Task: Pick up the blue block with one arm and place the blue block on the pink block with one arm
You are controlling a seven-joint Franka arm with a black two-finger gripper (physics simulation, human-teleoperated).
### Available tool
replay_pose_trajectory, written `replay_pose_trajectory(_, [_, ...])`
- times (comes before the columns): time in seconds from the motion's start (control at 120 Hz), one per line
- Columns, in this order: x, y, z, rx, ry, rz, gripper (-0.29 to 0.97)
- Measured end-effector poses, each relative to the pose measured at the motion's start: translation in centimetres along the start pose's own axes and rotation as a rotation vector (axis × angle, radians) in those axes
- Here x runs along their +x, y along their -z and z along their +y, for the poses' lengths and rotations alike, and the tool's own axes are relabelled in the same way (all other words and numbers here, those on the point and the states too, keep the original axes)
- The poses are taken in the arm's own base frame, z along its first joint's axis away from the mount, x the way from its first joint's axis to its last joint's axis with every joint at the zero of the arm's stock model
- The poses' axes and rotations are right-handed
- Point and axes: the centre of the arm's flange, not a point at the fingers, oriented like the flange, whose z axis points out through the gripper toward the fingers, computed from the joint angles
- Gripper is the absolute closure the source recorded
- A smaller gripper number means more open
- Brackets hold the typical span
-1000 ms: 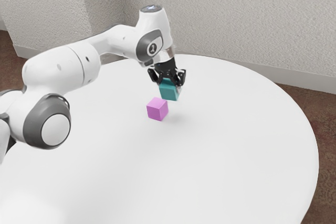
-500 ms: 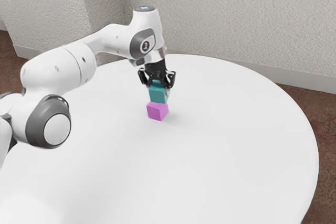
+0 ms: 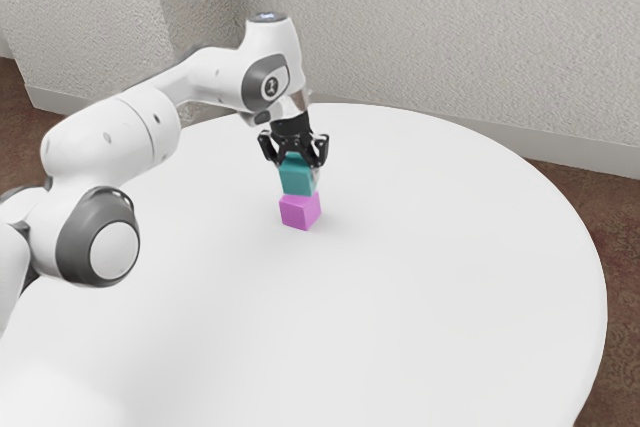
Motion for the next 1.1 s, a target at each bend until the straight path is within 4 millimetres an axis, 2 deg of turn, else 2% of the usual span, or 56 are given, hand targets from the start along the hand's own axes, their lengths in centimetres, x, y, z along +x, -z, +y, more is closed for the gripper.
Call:
replay_pose_trajectory(0.267, [0.0, -0.8, 0.6, -0.004, 0.005, 0.02, 0.35])
replay_pose_trajectory(0.55, [0.0, -1.0, -0.2, 0.0, -0.011, 0.014, 0.35])
replay_pose_trajectory(0.858, [-0.3, -1.4, 0.7, -0.002, -0.001, 0.01, 0.35])
replay_pose_trajectory(1.1, [-0.4, -1.2, 1.0, -0.007, 0.002, 0.002, 0.12])
